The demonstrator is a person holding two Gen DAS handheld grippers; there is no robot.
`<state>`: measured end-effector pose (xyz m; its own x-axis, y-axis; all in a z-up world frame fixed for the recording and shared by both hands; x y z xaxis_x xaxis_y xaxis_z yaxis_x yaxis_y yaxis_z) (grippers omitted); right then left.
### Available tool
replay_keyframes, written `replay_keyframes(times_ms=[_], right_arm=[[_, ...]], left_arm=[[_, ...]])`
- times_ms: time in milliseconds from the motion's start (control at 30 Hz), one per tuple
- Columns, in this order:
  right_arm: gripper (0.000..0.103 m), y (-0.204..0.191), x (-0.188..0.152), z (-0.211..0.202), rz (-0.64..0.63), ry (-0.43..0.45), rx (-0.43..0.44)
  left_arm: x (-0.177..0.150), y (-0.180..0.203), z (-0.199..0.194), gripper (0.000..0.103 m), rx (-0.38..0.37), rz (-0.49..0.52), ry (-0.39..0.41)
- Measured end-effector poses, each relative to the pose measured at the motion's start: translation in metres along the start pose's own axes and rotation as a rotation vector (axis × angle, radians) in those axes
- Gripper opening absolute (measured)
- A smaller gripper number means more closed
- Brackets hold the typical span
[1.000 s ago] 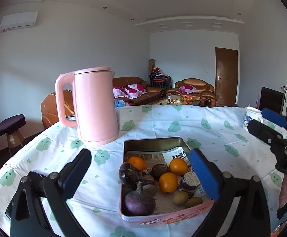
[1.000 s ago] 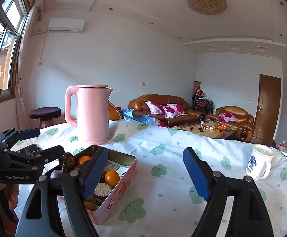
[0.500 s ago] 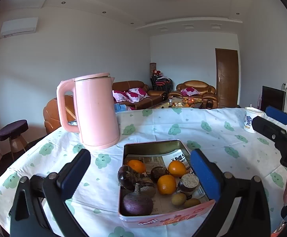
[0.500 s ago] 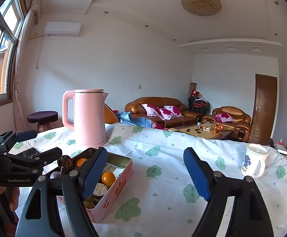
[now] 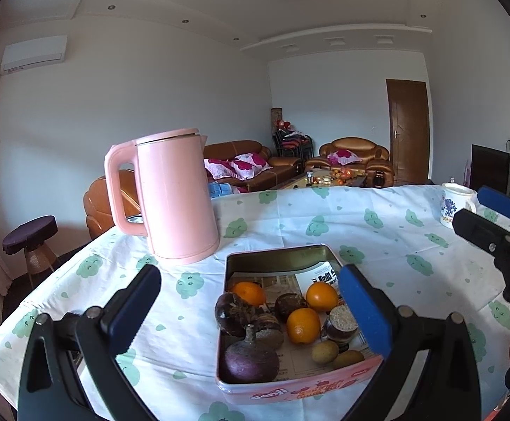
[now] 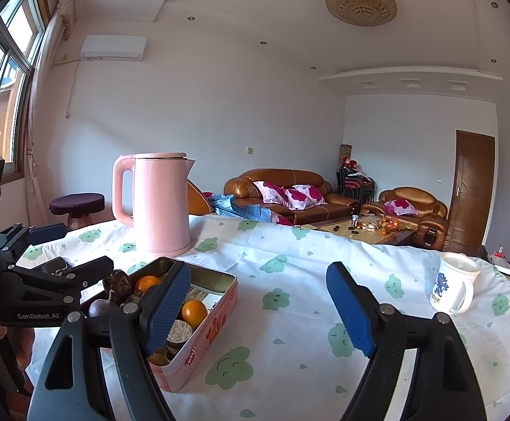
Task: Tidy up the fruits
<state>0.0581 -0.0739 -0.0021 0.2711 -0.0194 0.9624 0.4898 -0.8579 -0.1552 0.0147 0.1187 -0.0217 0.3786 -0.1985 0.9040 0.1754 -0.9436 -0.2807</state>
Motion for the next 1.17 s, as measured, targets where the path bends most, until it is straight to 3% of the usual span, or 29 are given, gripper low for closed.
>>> replay_keyframes(times_ms=[600,1167], right_arm=[[0.081,0.005,0.0,-0.004,0.0,0.01,-0.012],[0.081,0.015,-0.005,-0.001,0.005,-0.019,-0.021]], left_arm=[[0.012,0.009,-0.009,0.103,0.002,0.043,0.041],[0.007,0.013,-0.004,0.103,-0.024,0.038,0.019]])
Point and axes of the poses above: each gripper's, at about its wrist camera, not at the fingertips, and z roughly the way its jaws point, y to its right, x to its top, the point moved 6 cm from there along z, roughly the way its jaws point, and after that the axes turned 13 degrees about z, right-handed, at the moved point
